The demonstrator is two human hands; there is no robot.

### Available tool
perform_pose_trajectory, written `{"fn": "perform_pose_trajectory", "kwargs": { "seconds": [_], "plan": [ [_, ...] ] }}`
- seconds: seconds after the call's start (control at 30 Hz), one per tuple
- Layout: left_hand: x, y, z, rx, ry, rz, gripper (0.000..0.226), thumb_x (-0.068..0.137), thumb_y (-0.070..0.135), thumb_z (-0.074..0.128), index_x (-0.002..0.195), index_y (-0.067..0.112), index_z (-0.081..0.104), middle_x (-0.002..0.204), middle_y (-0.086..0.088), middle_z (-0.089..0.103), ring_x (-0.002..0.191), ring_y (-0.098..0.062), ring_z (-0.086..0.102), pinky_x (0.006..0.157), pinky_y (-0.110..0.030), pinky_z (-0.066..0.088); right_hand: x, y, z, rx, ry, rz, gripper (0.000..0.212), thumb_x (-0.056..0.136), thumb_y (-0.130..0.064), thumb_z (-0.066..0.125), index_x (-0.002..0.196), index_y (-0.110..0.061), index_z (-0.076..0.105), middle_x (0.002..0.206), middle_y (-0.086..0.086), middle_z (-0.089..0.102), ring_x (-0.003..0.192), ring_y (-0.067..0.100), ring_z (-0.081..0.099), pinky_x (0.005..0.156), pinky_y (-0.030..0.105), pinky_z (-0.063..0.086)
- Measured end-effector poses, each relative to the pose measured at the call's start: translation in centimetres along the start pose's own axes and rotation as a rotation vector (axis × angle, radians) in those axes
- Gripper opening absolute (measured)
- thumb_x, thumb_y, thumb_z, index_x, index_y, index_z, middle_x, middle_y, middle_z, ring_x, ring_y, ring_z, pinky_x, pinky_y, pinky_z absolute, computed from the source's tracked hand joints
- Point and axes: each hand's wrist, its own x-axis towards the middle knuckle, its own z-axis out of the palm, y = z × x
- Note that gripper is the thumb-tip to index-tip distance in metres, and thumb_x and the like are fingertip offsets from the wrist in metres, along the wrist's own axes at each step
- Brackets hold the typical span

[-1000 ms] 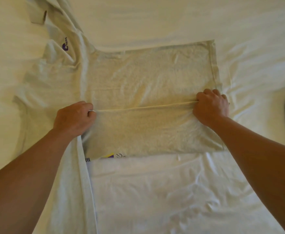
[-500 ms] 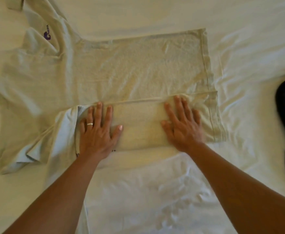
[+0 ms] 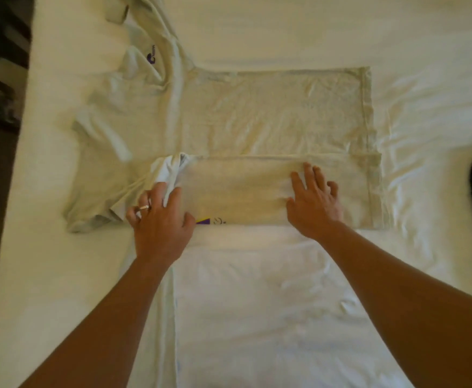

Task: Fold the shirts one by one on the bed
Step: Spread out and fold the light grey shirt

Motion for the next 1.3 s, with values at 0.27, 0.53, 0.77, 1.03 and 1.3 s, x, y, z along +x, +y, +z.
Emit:
{"fn": "perform_pose_trajectory", "kwargs": {
  "seconds": [0.27, 0.53, 0.77, 1.03, 1.3],
  "plan": [
    [-9.5, -8.0, 0.0, -0.324, -0.245, -0.723, 0.05, 0.092, 0.041, 0.046, 0.132, 0.011, 0.051, 0.13, -0.016, 0.054, 0.116, -0.04, 0.05, 0.086, -0.045, 0.04, -0.1, -12.6, -0.6, 0.014, -0.042, -0.28, 0.058, 0.094, -0.028, 0.048, 0.15, -0.021, 0.034, 0.166, 0.01, 0.008, 0.149, 0.029, 0.013, 0.114, 0.045, 0.026],
    [-11.0, -8.5, -3.0, -0.898, -0.564, -0.834, 0.016, 0.093, 0.026, 0.065, 0.086, 0.012, 0.069, 0.081, -0.008, 0.072, 0.076, -0.027, 0.068, 0.061, -0.029, 0.047, 0.3, -16.9, -0.6, 0.071, -0.11, -0.203, 0.05, 0.095, -0.037, 0.053, 0.141, -0.019, 0.046, 0.157, 0.012, 0.023, 0.14, 0.033, 0.028, 0.107, 0.046, 0.035],
    [-1.6, -9.2, -7.7, -1.246, -0.661, -0.679, 0.024, 0.092, 0.024, 0.07, 0.111, 0.011, 0.073, 0.097, -0.011, 0.078, 0.094, -0.029, 0.075, 0.081, -0.036, 0.057, 1.5, -17.1, -1.3, 0.102, -0.098, -0.173, 0.037, 0.091, -0.027, 0.055, 0.127, -0.017, 0.053, 0.134, 0.009, 0.037, 0.123, 0.03, 0.04, 0.096, 0.044, 0.047],
    [15.5, -9.3, -14.8, -1.451, -0.349, -0.47, 0.021, 0.099, 0.026, 0.062, 0.113, 0.009, 0.062, 0.109, -0.01, 0.071, 0.096, -0.026, 0.068, 0.083, -0.038, 0.055, 4.0, -18.1, -2.1, 0.1, -0.093, -0.068, 0.03, 0.092, -0.021, 0.049, 0.118, -0.01, 0.058, 0.124, 0.012, 0.043, 0.118, 0.031, 0.043, 0.094, 0.044, 0.047],
    [15.8, -15.2, -10.8, -1.167, 0.001, -0.529, 0.029, 0.093, 0.037, 0.067, 0.116, 0.019, 0.065, 0.106, 0.005, 0.067, 0.096, -0.01, 0.062, 0.072, -0.013, 0.048, 5.7, -23.6, -3.1, 0.471, 0.028, 0.038, 0.012, 0.091, -0.019, 0.049, 0.088, -0.013, 0.059, 0.096, 0.003, 0.053, 0.088, 0.026, 0.054, 0.076, 0.038, 0.049]
  ]
}}
